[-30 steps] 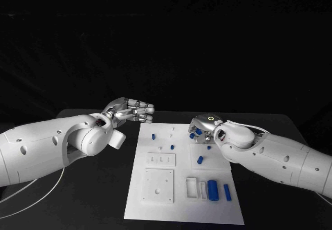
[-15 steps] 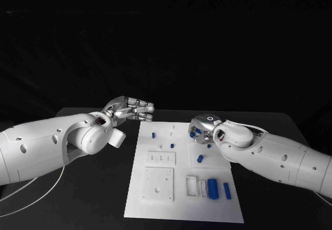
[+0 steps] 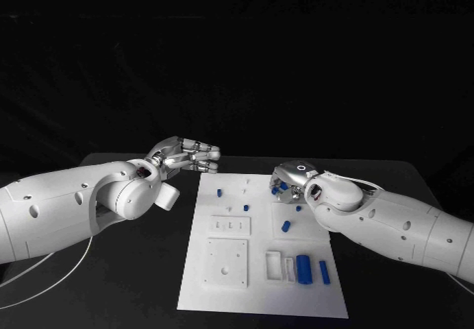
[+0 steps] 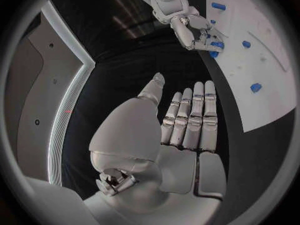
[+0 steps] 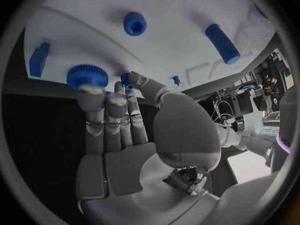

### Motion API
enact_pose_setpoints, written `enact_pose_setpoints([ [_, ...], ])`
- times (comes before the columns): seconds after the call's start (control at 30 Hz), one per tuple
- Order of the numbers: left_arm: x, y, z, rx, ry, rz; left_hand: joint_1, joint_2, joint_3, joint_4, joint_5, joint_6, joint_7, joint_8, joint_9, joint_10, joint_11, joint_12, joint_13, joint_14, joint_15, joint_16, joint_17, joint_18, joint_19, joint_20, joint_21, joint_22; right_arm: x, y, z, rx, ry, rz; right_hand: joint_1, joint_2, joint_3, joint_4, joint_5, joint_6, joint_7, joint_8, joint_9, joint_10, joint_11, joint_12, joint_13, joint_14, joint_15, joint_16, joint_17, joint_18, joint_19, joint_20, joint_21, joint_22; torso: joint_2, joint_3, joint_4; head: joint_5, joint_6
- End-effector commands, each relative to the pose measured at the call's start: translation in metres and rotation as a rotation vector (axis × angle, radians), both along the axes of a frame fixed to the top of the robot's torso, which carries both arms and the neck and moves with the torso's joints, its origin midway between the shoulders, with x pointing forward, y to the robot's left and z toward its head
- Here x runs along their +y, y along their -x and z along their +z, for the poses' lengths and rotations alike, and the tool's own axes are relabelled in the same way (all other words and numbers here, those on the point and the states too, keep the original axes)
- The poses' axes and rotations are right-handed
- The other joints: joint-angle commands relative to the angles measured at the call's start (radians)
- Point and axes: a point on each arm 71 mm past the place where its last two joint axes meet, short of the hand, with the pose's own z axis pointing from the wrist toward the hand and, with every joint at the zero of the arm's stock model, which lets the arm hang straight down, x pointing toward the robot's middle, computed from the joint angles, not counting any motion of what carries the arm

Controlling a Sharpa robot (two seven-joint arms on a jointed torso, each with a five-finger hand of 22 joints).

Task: Assemble the parts on the task board

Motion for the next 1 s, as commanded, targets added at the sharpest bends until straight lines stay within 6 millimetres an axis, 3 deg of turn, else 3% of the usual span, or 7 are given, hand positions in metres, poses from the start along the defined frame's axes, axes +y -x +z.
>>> enact_pose_setpoints([
  [0.03, -0.002, 0.0, 0.002, -0.003, 0.003, -0.017, -0.004, -0.001, 0.001, 0.006, -0.005, -0.005, 0.0, 0.004, 0.001, -0.006, 0.001, 0.003, 0.002, -0.006, 0.003, -0.005, 0.001, -0.002, -0.007, 0.001, -0.002, -0.001, 0.001, 0.001, 0.006, -0.071, -0.039, -0.013, 0.0, 0.014, 0.007, -0.001, 0.008, 0.012, 0.001, 0.005, 0.002, 0.022, -0.015, 0.007, 0.004, -0.001, -0.009, -0.001, 0.004, -0.015, 0.047, -0.01, 0.005, 0.007, 0.001, -0.0002, 0.0002, 0.001, 0.002],
  [0.37, 0.0, -0.001, 0.001, -0.005, -0.001, -0.012, -0.003, 0.0, 0.0, 0.004, -0.005, -0.006, 0.0, 0.003, 0.0, -0.006, 0.001, 0.003, 0.002, -0.007, 0.003, -0.005, 0.001, -0.002, -0.008, 0.001, -0.002, -0.001, 0.009, 0.004, 0.02, -0.13, -0.093, -0.025, 0.003, 0.014, 0.012, -0.002, -0.018, 0.021, -0.001, 0.005, 0.002, 0.029, -0.017, 0.007, 0.004, 0.002, -0.011, -0.001, 0.014, -0.017, 0.047, -0.012, 0.009, 0.023, -0.001, -0.0028, -0.001, 0.002, 0.008],
  [0.53, 0.0, -0.002, 0.002, -0.01, 0.0, -0.009, -0.003, 0.0, 0.0, 0.004, -0.005, -0.006, 0.0, 0.003, 0.0, -0.006, 0.001, 0.003, 0.002, -0.007, 0.003, -0.005, 0.001, -0.002, -0.008, 0.001, -0.002, -0.001, 0.019, -0.001, 0.029, -0.173, -0.131, -0.031, 0.003, 0.01, 0.016, -0.002, -0.018, 0.022, -0.002, 0.005, 0.001, 0.029, -0.017, 0.007, 0.004, 0.002, -0.011, -0.003, 0.015, -0.018, 0.046, -0.012, 0.009, 0.03, 0.003, -0.0028, 0.0018, -0.001, 0.018],
  [0.77, -0.001, -0.002, 0.002, -0.018, 0.003, -0.009, -0.003, 0.0, 0.0, 0.002, -0.004, -0.006, 0.001, 0.003, 0.001, -0.006, 0.001, 0.003, 0.002, -0.007, 0.003, -0.005, 0.001, -0.001, -0.007, 0.001, -0.002, -0.001, 0.035, -0.007, 0.031, -0.194, -0.155, -0.03, 0.004, 0.01, 0.017, -0.002, -0.017, 0.022, -0.002, 0.005, 0.001, 0.028, -0.017, 0.007, 0.004, 0.002, -0.011, -0.005, 0.015, -0.017, 0.046, -0.012, 0.007, 0.031, 0.004, -0.0019, 0.0052, -0.001, 0.02],
  [1.0, -0.003, -0.002, 0.003, -0.022, 0.004, -0.009, -0.003, 0.0, 0.0, 0.002, -0.004, -0.006, 0.001, 0.003, 0.001, -0.006, 0.001, 0.003, 0.002, -0.007, 0.003, -0.005, 0.001, -0.001, -0.007, 0.001, -0.002, -0.001, 0.046, -0.011, 0.029, -0.19, -0.155, -0.02, 0.003, 0.01, 0.015, -0.004, -0.014, 0.022, -0.001, 0.005, 0.0, 0.027, -0.017, 0.007, 0.004, 0.002, -0.011, -0.008, 0.014, -0.016, 0.046, -0.013, 0.004, 0.033, 0.008, -0.0038, 0.01, -0.001, 0.022],
])
